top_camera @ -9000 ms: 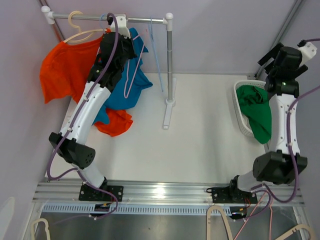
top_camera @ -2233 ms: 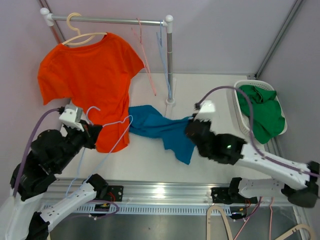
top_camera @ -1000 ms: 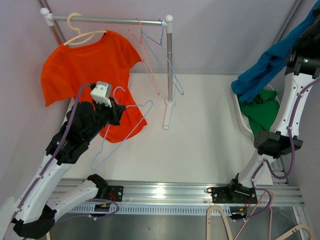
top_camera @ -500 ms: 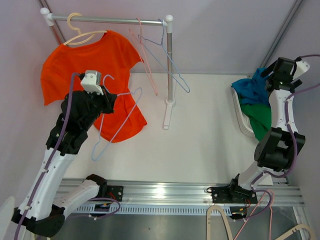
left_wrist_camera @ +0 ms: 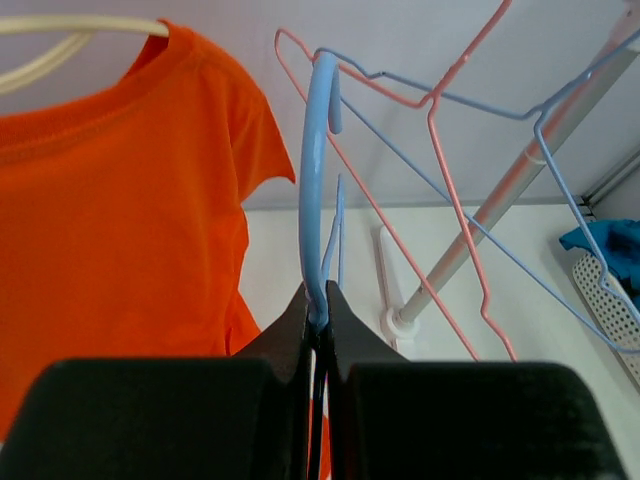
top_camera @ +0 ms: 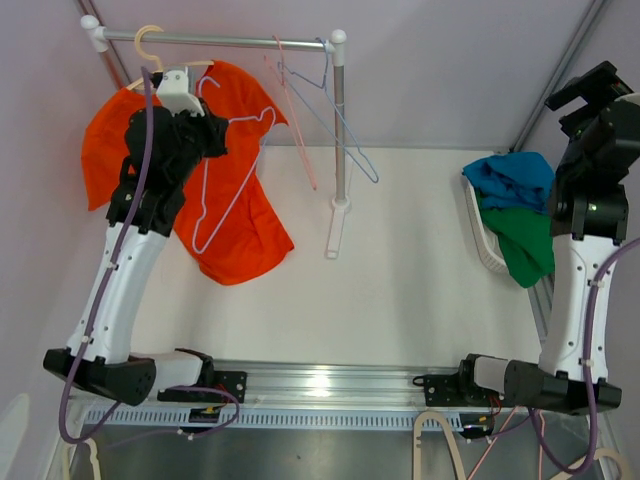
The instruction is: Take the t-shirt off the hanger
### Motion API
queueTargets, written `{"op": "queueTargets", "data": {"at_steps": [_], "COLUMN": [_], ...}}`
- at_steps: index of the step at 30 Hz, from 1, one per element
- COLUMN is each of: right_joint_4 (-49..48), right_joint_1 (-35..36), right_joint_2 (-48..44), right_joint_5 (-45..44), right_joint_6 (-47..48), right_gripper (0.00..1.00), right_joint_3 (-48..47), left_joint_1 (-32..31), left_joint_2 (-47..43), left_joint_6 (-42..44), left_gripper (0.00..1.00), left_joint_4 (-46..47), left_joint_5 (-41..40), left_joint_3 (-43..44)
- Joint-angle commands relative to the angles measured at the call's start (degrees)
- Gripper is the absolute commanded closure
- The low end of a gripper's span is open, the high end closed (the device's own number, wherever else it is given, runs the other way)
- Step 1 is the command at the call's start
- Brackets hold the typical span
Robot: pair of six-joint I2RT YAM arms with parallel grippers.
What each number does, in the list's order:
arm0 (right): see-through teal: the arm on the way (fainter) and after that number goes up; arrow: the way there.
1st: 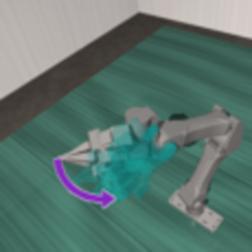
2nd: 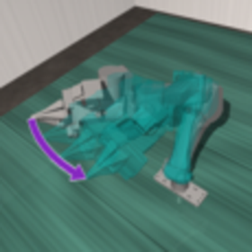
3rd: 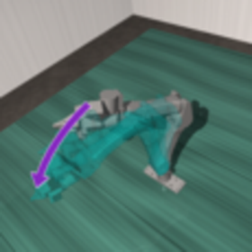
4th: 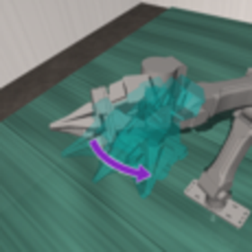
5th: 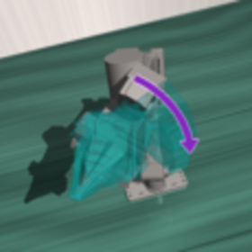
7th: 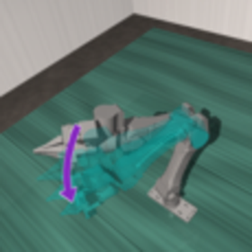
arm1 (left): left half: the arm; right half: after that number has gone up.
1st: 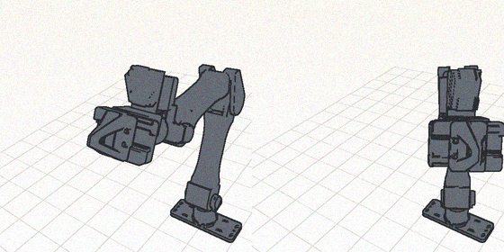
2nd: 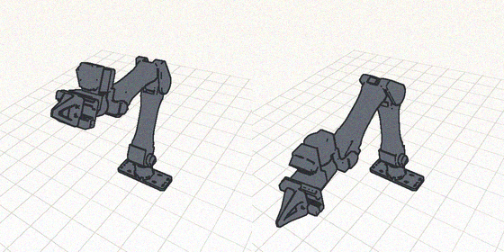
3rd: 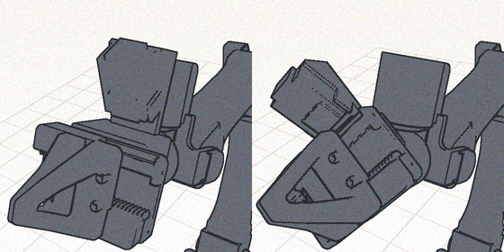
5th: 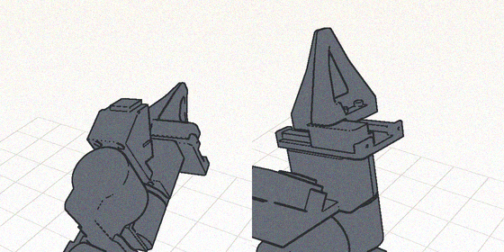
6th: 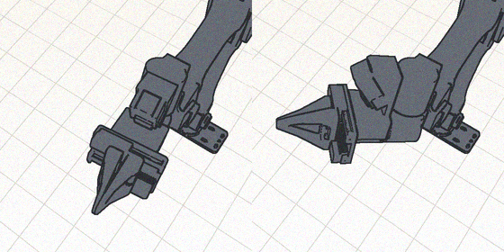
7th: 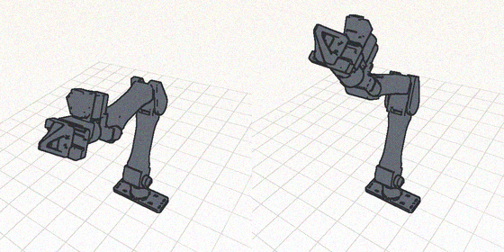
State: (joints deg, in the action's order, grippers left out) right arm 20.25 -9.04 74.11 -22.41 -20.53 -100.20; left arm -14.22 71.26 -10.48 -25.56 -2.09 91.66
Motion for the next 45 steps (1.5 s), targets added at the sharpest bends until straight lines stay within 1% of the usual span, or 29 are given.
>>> {"op": "queueTargets", "data": {"at_steps": [1,5,6,8,10,12,13,14,16,18,23,27,32,35,38,40,41,42,43,44,45], "right_joint_4": [-1.4,-0.7,-1.2,-2.5,-2.7,-2.3,-2.3,-2.3,-2.4,-2.8,-3.5,-4.0,-4.9,-4.9,-4.9,-4.9,-4.7,-4.7,-4.6,-4.6,-4.4], "right_joint_1": [0.1,0.1,0.1,0.1,0.0,0.1,0.0,0.0,0.1,0.0,0.0,0.2,0.4,1.0,1.2,1.7,1.8,2.2,2.3,2.4,2.8], "right_joint_2": [-1.7,-4.0,-4.5,-5.7,-5.8,-5.6,-5.7,-5.8,-6.2,-6.5,-6.7,-6.7,-7.0,-7.1,-7.0,-7.0,-6.9,-6.9,-6.9,-6.7,-6.7], "right_joint_5": [1.3,2.5,3.0,2.7,2.8,2.8,2.9,2.9,3.0,3.0,3.8,4.4,4.7,4.7,4.6,4.5,4.3,4.4,4.3,4.4,4.5], "right_joint_6": [2.3,2.6,2.7,2.5,3.0,3.2,3.3,3.3,3.2,3.1,2.3,1.5,1.5,1.7,1.8,1.8,1.8,1.8,1.9,1.8,1.8], "right_gripper": [0.01,0.01,0.01,0.01,0.01,0.01,0.0,0.0,0.01,0.01,0.01,0.01,0.0,0.01,0.01,0.01,0.01,0.0,0.0,0.0,0.01], "right_joint_3": [3.2,4.6,5.9,6.8,6.7,5.9,5.6,5.6,6.0,6.7,7.6,8.3,9.7,10.2,10.6,10.6,10.7,10.7,10.7,10.6,10.6], "left_joint_1": [0.5,0.2,0.0,-0.3,-0.4,-0.4,-0.4,-0.4,-0.4,-0.5,-0.6,-0.7,-1.7,-2.6,-2.9,-2.9,-2.9,-2.7,-2.6,-1.6,-0.9], "left_joint_2": [3.2,7.0,7.7,10.1,13.4,17.0,19.0,22.7,25.7,28.0,30.5,34.6,37.6,39.0,38.9,38.6,37.7,37.3,36.7,35.4,34.6], "left_joint_6": [4.0,5.2,6.4,8.8,10.0,12.1,12.7,13.5,13.8,13.8,14.6,13.5,12.9,12.9,13.6,13.7,13.7,13.6,12.3,11.3,8.4], "left_gripper": [0.99,0.99,0.99,0.99,0.99,0.99,0.99,0.99,0.99,0.99,0.99,0.99,0.99,0.99,0.99,0.99,0.98,0.88,0.53,0.45,0.39], "left_joint_4": [5.4,10.3,11.3,14.1,15.4,11.8,9.8,6.8,4.9,3.9,5.4,6.3,8.2,7.6,7.8,7.1,6.8,5.8,4.9,4.4,3.8], "left_joint_5": [1.4,-0.6,-2.6,-3.2,-4.1,-6.1,-6.6,-6.8,-8.0,-10.0,-10.2,-7.9,-6.5,-5.7,-0.6,4.4,5.8,6.8,8.7,10.5,14.4], "left_joint_3": [4.8,8.1,9.1,11.2,15.5,19.9,27.7,30.2,37.5,39.6,40.2,41.7,42.8,44.0,42.6,42.5,42.0,41.6,41.2,40.7,40.4]}}
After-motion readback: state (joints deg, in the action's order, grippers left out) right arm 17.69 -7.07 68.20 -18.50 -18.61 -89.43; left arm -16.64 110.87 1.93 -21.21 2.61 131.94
